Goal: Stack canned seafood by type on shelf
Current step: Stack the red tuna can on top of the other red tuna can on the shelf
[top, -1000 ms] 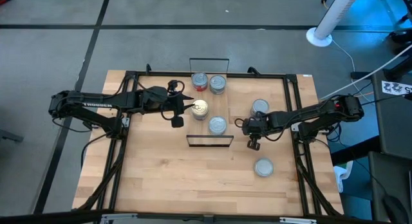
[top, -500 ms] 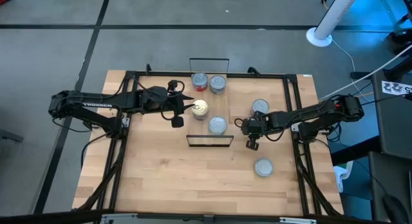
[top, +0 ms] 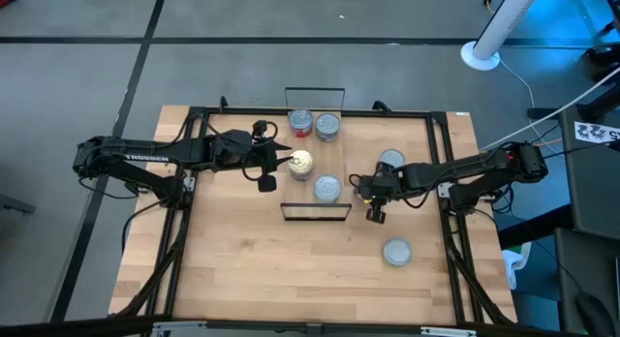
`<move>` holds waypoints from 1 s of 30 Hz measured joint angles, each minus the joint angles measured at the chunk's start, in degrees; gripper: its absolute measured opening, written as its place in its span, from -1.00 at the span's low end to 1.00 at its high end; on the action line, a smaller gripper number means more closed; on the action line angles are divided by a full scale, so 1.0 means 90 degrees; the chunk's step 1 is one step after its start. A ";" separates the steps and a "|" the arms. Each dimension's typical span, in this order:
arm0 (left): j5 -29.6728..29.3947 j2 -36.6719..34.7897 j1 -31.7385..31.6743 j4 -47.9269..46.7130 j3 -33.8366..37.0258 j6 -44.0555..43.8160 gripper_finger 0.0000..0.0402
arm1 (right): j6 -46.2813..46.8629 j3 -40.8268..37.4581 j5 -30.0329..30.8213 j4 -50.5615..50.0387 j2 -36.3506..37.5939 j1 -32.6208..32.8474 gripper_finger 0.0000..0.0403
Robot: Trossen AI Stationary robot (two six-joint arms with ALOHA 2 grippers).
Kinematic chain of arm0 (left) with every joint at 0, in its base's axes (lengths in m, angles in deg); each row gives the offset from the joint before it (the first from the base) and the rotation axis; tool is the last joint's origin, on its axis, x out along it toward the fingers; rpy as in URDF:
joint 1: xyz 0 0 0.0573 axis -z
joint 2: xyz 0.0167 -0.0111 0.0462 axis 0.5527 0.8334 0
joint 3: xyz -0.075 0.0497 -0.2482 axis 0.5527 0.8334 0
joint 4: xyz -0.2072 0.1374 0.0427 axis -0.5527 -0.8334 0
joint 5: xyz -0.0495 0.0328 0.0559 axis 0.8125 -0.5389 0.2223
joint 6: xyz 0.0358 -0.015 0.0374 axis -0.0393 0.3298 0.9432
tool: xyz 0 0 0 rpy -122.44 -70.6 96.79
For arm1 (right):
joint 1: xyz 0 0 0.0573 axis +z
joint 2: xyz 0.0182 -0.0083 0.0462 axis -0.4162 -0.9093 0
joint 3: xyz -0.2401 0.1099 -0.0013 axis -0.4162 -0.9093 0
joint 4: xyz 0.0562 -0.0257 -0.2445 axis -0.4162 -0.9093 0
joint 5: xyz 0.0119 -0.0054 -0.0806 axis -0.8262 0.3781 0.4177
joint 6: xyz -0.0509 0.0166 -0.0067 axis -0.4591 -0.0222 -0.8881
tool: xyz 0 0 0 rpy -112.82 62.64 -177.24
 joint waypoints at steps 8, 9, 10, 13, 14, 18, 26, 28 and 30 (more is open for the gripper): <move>0.0000 0.0000 0.0000 0.0000 0.0000 -0.0009 -0.49 | 0.0006 0.0063 0.0060 -0.0247 0.0000 -0.0002 -1.00; -0.0002 0.0000 0.0000 0.0000 0.0000 -0.0010 -0.49 | 0.0008 0.0063 0.0060 -0.0273 0.0000 -0.0002 -1.00; 0.0000 0.0000 0.0000 0.0000 0.0000 -0.0010 -0.49 | 0.0010 0.0063 0.0060 -0.0293 0.0000 -0.0001 -1.00; 0.0000 0.0000 0.0001 0.0000 0.0000 -0.0019 -0.49 | 0.0012 0.0063 0.0060 -0.0290 0.0000 0.0000 -1.00; 0.0000 0.0000 -0.0001 0.0000 0.0000 -0.0022 -0.49 | 0.0012 0.0063 0.0060 -0.0289 0.0000 -0.0001 -1.00; 0.0000 0.0000 0.0001 0.0000 0.0000 -0.0024 -0.49 | 0.0012 0.0063 0.0060 -0.0289 0.0000 -0.0002 -1.00; 0.0000 0.0000 0.0001 0.0000 0.0000 -0.0024 -0.49 | -0.0006 0.0063 0.0142 -0.0289 0.0000 -0.0001 -1.00; 0.0000 0.0000 -0.0001 0.0000 0.0000 -0.0024 -0.49 | -0.0087 0.0063 0.0158 -0.0289 0.0000 -0.0002 -1.00; 0.0000 0.0000 0.0000 0.0000 0.0000 -0.0022 -0.49 | -0.0141 0.0063 0.0159 -0.0287 0.0000 -0.0002 -1.00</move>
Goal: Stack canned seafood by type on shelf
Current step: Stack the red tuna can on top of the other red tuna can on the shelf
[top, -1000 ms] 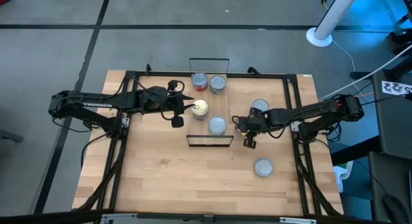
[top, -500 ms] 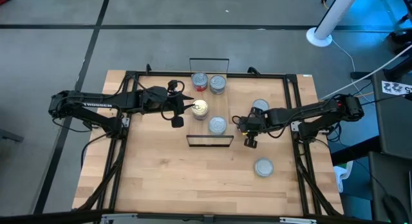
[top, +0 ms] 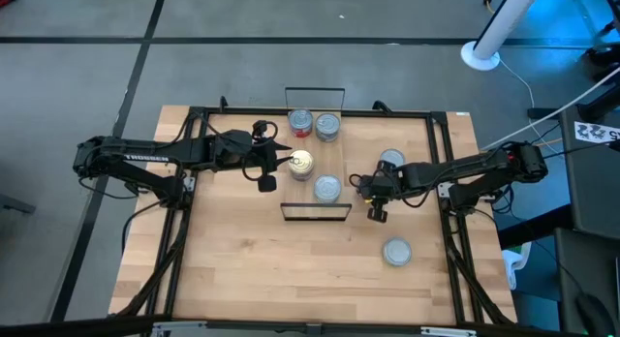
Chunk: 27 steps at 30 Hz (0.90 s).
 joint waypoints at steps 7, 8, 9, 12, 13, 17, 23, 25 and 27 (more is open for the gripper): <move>0.0000 0.0000 0.0000 0.0001 0.0000 0.0000 -0.49 | -0.0020 0.0000 0.0180 0.0002 0.0000 0.0000 -1.00; 0.0000 0.0000 0.0000 0.0002 0.0000 0.0000 -0.49 | -0.0024 0.0000 0.0182 0.0002 0.0000 0.0000 -1.00; 0.0000 0.0000 0.0000 0.0002 0.0000 0.0000 -0.49 | -0.0024 0.0000 0.0182 0.0002 0.0000 0.0000 -1.00; 0.0000 0.0000 0.0001 0.0002 0.0000 0.0000 -0.49 | -0.0024 0.0000 0.0182 0.0002 0.0000 0.0000 -1.00; 0.0000 0.0000 0.0001 0.0002 0.0000 0.0000 -0.49 | -0.0027 0.0000 0.0182 0.0005 0.0000 0.0000 -1.00; 0.0000 0.0000 0.0001 0.0001 0.0000 0.0000 -0.49 | -0.0029 0.0000 0.0182 0.0010 0.0000 0.0000 -1.00; 0.0000 0.0000 0.0001 0.0002 0.0000 0.0000 -0.49 | -0.0173 0.0000 0.0264 0.0015 0.0000 0.0000 -1.00; 0.0000 0.0000 0.0000 0.0002 0.0000 0.0000 -0.49 | -0.0180 0.0000 0.0284 0.0014 0.0000 -0.0006 -1.00; 0.0006 0.0000 -0.0001 0.0002 0.0000 -0.0010 -0.49 | -0.0180 0.0000 0.0277 0.0010 0.0000 -0.0045 -1.00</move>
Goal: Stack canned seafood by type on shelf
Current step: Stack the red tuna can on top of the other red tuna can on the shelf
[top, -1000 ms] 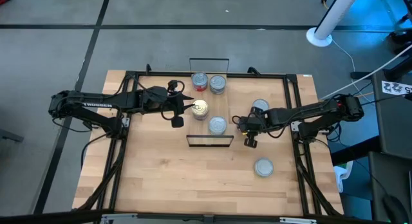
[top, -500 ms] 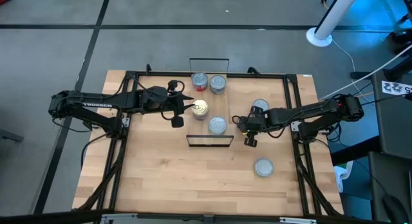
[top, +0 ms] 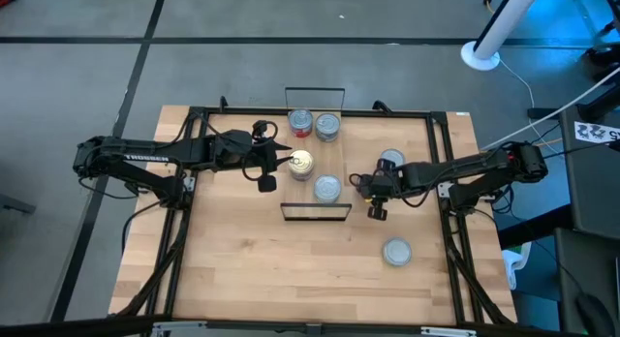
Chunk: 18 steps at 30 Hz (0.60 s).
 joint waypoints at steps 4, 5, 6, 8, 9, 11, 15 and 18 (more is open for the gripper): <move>0.0260 0.0000 0.0000 0.0001 0.0000 -0.0237 -0.49 | 0.0000 0.0000 -0.0048 0.0000 0.0000 -0.0006 -1.00; 0.0349 0.0000 0.0002 0.0003 0.0000 -0.0306 -0.49 | 0.0000 0.0000 -0.0049 0.0000 0.0000 -0.0006 -1.00; 0.0454 0.0000 0.0002 0.0003 0.0000 -0.0392 -0.49 | 0.0000 0.0001 -0.0060 -0.0003 0.0000 -0.0006 -1.00; 0.0631 0.0009 0.0002 0.0007 0.0000 -0.0519 -0.49 | 0.0000 0.0002 -0.0079 -0.0002 0.0000 -0.0006 -1.00; 0.0691 0.0023 0.0002 0.0019 0.0000 -0.0583 -0.49 | 0.0000 0.0002 -0.0089 -0.0002 0.0000 -0.0006 -1.00; 0.0725 0.0063 0.0002 0.0057 0.0000 -0.0697 -0.49 | -0.0010 0.0002 -0.0098 -0.0003 0.0002 -0.0006 -1.00; 0.0740 0.0270 0.0032 0.0532 0.0000 -0.1003 -0.49 | -0.0015 0.0005 -0.0098 -0.0003 0.0002 -0.0006 -1.00; 0.0747 0.0505 0.0172 0.1221 0.0000 -0.1113 -0.49 | -0.0015 0.0005 -0.0099 0.0001 0.0002 -0.0006 -1.00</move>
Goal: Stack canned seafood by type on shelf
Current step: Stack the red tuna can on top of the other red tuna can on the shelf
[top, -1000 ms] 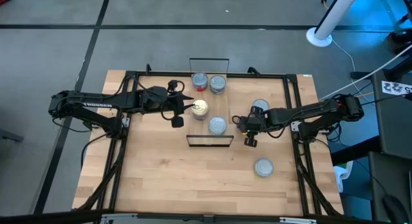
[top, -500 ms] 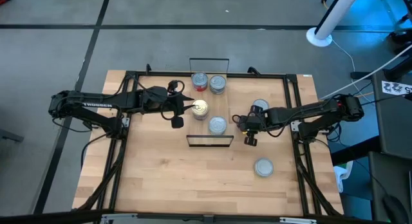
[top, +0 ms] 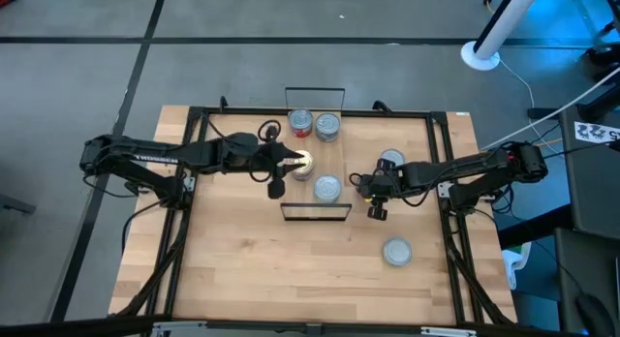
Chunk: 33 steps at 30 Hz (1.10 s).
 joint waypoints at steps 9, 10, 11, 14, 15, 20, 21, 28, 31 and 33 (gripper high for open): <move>0.0012 0.0470 0.0535 0.1339 0.0000 0.0482 -0.49 | -0.0004 0.0000 -0.0221 -0.0012 0.0000 0.0000 -1.00; 0.0012 0.0472 0.0581 0.1308 0.0000 0.0474 -0.49 | -0.0002 0.0000 -0.0246 -0.0014 0.0000 0.0001 -1.00; 0.0012 0.0474 0.0628 0.1297 0.0000 0.0474 -0.49 | -0.0002 0.0000 -0.0269 -0.0018 0.0000 0.0014 -1.00; 0.0009 0.0474 0.0754 0.1311 0.0000 0.0472 -0.49 | 0.0012 0.0000 -0.0409 -0.0043 0.0000 0.0012 -1.00; 0.0007 0.0474 0.0792 0.1308 0.0000 0.0474 -0.49 | 0.0032 0.0000 -0.0456 -0.0043 0.0000 0.0012 -1.00; 0.0008 0.0474 0.0976 0.1304 0.0000 0.0467 -0.49 | 0.0185 0.0000 -0.0648 -0.0048 0.0000 0.0019 -1.00; 0.0008 0.0474 0.1020 0.1302 0.0000 0.0466 -0.49 | 0.0216 0.0000 -0.0726 -0.0047 0.0000 0.0019 -1.00; 0.0005 0.0474 0.1342 0.1303 0.0000 0.0457 -0.49 | 0.0375 0.0000 -0.0898 -0.0028 0.0000 0.0249 -1.00; 0.0004 0.0474 0.1479 0.1306 0.0000 0.0457 -0.49 | 0.0522 0.0000 -0.0895 -0.0011 0.0000 0.0492 -1.00; 0.0000 0.0475 0.1586 0.1306 0.0000 0.0445 -0.49 | 0.0671 0.0000 -0.0888 -0.0003 0.0000 0.0648 -1.00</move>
